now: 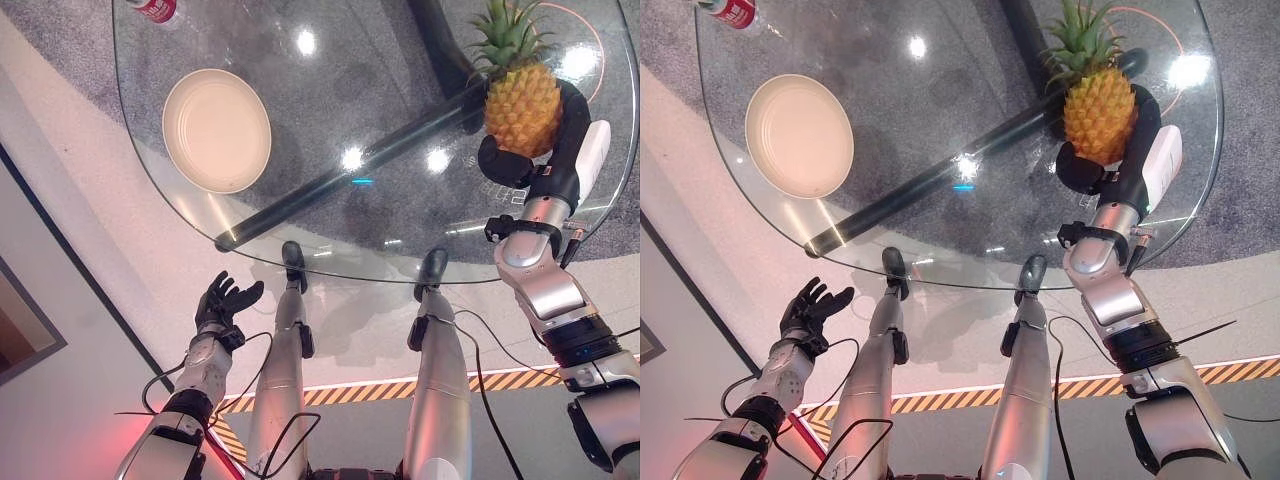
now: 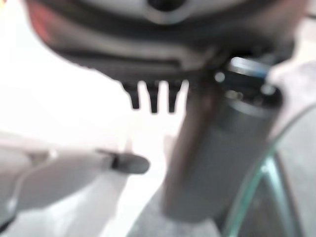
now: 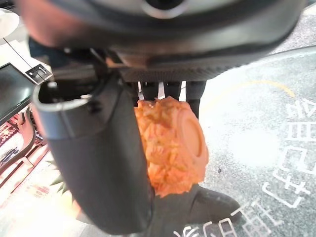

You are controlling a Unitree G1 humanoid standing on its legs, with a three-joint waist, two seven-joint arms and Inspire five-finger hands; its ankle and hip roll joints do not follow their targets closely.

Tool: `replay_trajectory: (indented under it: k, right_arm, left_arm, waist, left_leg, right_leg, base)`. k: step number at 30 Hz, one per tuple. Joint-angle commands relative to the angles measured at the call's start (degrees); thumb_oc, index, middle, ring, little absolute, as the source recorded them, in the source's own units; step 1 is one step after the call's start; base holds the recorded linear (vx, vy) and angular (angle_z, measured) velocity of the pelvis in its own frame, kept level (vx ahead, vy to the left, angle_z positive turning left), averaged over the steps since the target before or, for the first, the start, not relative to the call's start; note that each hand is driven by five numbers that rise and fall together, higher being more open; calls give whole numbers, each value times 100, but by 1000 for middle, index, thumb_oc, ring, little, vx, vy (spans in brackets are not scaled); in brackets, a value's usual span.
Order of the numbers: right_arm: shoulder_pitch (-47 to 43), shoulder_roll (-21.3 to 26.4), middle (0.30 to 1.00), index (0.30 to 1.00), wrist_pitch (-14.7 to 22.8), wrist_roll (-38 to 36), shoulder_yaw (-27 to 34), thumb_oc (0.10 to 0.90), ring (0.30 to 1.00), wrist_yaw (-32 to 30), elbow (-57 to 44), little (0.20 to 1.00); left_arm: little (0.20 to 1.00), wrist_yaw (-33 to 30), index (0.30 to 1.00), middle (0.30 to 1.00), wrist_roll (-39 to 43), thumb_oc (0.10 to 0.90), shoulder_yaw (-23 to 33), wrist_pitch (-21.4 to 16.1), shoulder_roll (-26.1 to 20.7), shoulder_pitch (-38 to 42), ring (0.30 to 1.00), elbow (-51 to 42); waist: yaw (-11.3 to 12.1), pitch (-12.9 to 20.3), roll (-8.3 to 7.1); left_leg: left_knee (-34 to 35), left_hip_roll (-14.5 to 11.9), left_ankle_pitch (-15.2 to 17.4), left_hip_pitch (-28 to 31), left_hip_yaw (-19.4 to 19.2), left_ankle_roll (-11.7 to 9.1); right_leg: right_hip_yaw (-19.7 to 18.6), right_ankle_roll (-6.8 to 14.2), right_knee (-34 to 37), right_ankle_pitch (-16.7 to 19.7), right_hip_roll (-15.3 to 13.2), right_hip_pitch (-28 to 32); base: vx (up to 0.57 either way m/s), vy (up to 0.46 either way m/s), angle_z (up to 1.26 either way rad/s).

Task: Pick up the fruit to the plate

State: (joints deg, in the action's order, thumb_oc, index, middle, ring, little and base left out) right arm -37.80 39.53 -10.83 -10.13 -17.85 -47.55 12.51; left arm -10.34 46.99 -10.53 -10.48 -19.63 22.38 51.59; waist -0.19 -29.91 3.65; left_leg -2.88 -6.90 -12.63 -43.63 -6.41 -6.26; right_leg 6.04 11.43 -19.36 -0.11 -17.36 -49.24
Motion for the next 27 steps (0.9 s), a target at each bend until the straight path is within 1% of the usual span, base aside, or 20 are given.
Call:
replay_trajectory:
  k: [1, 6, 7, 9, 11, 15, 16, 17, 22, 23, 24, 25, 27]
  right_arm:
    - [31, 132, 300, 300, -85, 15, -29, 100, 300, 233, 176, 200]
    - [58, 118, 300, 300, -37, 24, 10, 100, 300, 222, 220, 200]
    - [53, 119, 300, 300, -28, 8, 9, 100, 300, 224, 234, 200]
    - [69, 130, 300, 300, 35, -13, 28, 100, 300, 234, 243, 200]
    - [84, 109, 300, 300, 58, 18, 48, 100, 300, 226, 229, 200]
    - [202, 74, 300, 300, 114, 60, 123, 100, 300, 278, 138, 200]
    - [213, 70, 300, 300, 124, 60, 132, 100, 300, 286, 130, 200]
    - [265, 46, 300, 300, 150, 38, 179, 100, 300, 267, 62, 200]
    - [310, -33, 300, 300, 306, 58, 228, 100, 300, 154, -71, 200]
    - [309, -38, 300, 300, 314, 61, 230, 100, 300, 156, -87, 200]
    - [314, -39, 300, 300, 339, 87, 215, 100, 300, 168, -192, 200]
    - [312, -31, 300, 300, 358, 92, 203, 100, 300, 156, -242, 200]
    - [323, -42, 300, 300, 391, 169, 209, 100, 300, 129, -396, 200]
  left_arm:
    - [900, -194, 900, 900, 145, 800, 119, -221, -349, -142, 900, 106]
    - [900, -375, 900, 900, 449, 800, 316, -391, -372, -58, 900, 68]
    - [900, -423, 900, 900, 483, 800, 371, -477, -388, -25, 900, 61]
    - [900, -601, 900, 900, 598, 800, 520, -810, -433, 56, 900, -65]
    - [900, -800, 900, 900, 665, 800, 633, -1031, -468, 116, 900, -238]
    - [900, -1384, 900, 900, 555, 800, 916, -1455, -612, 288, 900, -635]
    - [900, -1445, 900, 900, 533, 800, 940, -1484, -627, 306, 900, -665]
    - [900, -1699, 900, 900, 492, 800, 1114, -1509, -714, 426, 900, -871]
    - [900, -2466, 900, 900, 450, 800, 1433, -1829, -908, 725, 900, -1141]
    - [900, -2519, 900, 900, 433, 800, 1451, -1878, -920, 745, 900, -1156]
    - [900, -2709, 900, 900, 417, 800, 1526, -2018, -989, 859, 900, -1248]
    - [900, -2770, 900, 900, 381, 800, 1547, -2088, -1011, 904, 900, -1307]
    - [900, -2993, 900, 900, 155, 800, 1588, -2204, -1037, 1000, 900, -1481]
  waist:
    - [103, 12, 55]
    - [102, 12, 21]
    - [100, 12, 8]
    - [96, 12, -16]
    - [100, 12, -21]
    - [117, 12, -63]
    - [118, 12, -67]
    - [135, 12, -93]
    - [130, 12, -140]
    - [127, 12, -145]
    - [112, 12, -153]
    - [106, 12, -157]
    - [97, 12, -161]
  left_leg:
    - [-508, -230, 407, -22, 304, -144]
    - [-471, -249, 413, 90, 285, -152]
    - [-479, -255, 416, 101, 290, -155]
    - [-472, -263, 421, 142, 301, -159]
    - [-468, -260, 426, 175, 309, -169]
    - [-415, -266, 428, 267, 317, -184]
    - [-415, -265, 428, 267, 322, -184]
    - [-434, -259, 446, 265, 346, -190]
    - [-442, -272, 454, 246, 369, -201]
    - [-442, -273, 454, 244, 369, -203]
    - [-405, -281, 446, 264, 355, -206]
    - [-395, -284, 440, 265, 349, -207]
    - [-395, -280, 443, 268, 335, -211]
  right_leg:
    - [391, 51, 489, 928, -61, -42]
    - [412, 51, 498, 902, -70, 66]
    - [411, 49, 484, 895, -71, 75]
    - [403, 41, 468, 874, -60, 108]
    - [400, 41, 461, 857, -59, 138]
    - [427, 45, 456, 820, -66, 226]
    - [428, 44, 454, 818, -67, 227]
    - [446, 42, 423, 804, -83, 229]
    - [464, 34, 397, 770, -81, 230]
    - [463, 32, 396, 768, -78, 228]
    - [456, 25, 408, 753, -57, 246]
    - [448, 22, 411, 750, -47, 248]
    - [436, 24, 405, 735, -37, 257]
  base:
    - [0, 0, 0]
    - [0, 1, 1]
    - [1, 6, 5]
    - [1, 7, 7]
    - [-1, 11, 7]
    - [-4, 7, 3]
    - [0, 0, 0]
    - [7, -39, 1]
    - [1, -9, 0]
    - [0, 0, 0]
    - [0, 0, 0]
    - [0, 0, 0]
    - [0, 0, 0]
